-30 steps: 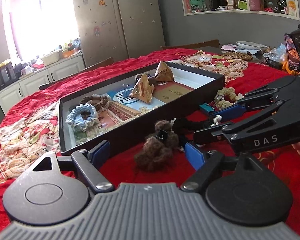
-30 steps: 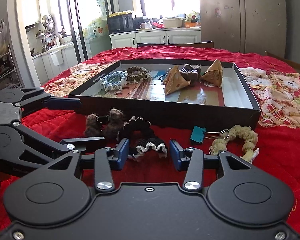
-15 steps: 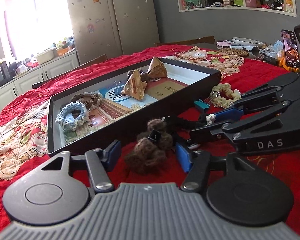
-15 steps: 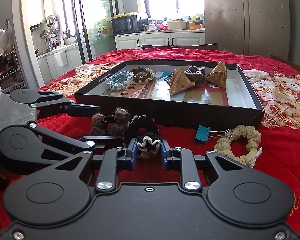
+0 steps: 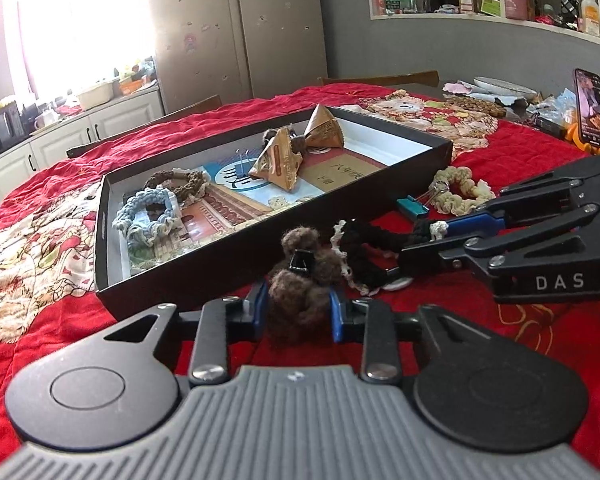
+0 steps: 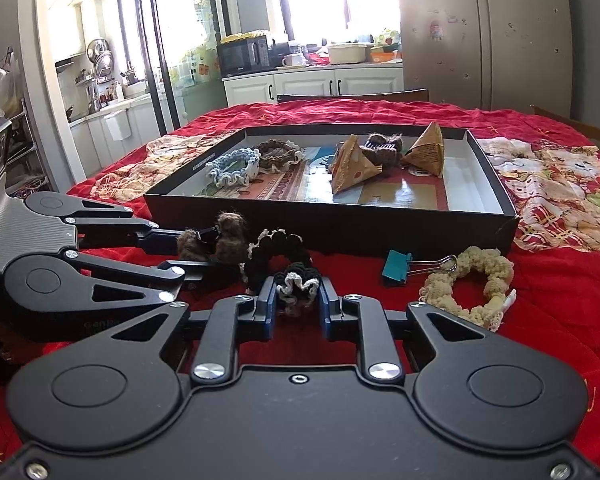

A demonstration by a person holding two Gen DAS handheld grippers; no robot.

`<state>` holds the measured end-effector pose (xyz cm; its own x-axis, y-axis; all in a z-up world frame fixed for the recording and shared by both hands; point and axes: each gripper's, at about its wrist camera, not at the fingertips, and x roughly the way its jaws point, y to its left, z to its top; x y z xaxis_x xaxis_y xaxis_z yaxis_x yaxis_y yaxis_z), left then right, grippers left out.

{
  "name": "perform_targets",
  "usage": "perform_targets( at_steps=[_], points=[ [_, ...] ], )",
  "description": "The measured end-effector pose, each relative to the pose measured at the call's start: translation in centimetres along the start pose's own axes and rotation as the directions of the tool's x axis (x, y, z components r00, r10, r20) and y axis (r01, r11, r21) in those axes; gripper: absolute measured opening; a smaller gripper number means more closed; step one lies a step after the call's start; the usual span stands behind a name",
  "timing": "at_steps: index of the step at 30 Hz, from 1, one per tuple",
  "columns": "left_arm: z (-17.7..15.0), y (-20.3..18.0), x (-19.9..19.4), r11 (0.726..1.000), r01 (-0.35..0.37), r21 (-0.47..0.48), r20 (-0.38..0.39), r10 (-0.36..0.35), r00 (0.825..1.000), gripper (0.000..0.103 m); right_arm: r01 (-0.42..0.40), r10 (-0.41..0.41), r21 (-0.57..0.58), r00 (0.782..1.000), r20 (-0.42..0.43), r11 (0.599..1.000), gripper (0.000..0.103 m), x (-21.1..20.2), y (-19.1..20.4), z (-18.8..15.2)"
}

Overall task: Organize objects
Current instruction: 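Lift the pompom and scrunchie up from the bed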

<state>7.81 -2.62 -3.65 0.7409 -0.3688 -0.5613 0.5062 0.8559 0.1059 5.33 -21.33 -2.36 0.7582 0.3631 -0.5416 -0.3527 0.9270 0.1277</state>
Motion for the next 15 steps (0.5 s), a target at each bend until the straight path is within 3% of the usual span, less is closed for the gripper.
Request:
perform_targets(
  at_steps=[15],
  points=[
    [-0.08, -0.47, -0.9, 1.0, 0.008, 0.003, 0.012, -0.008, 1.0, 0.034, 0.004, -0.004, -0.004, 1.0, 0.006, 1.0, 0.02, -0.34, 0.11, 0.02]
  ],
)
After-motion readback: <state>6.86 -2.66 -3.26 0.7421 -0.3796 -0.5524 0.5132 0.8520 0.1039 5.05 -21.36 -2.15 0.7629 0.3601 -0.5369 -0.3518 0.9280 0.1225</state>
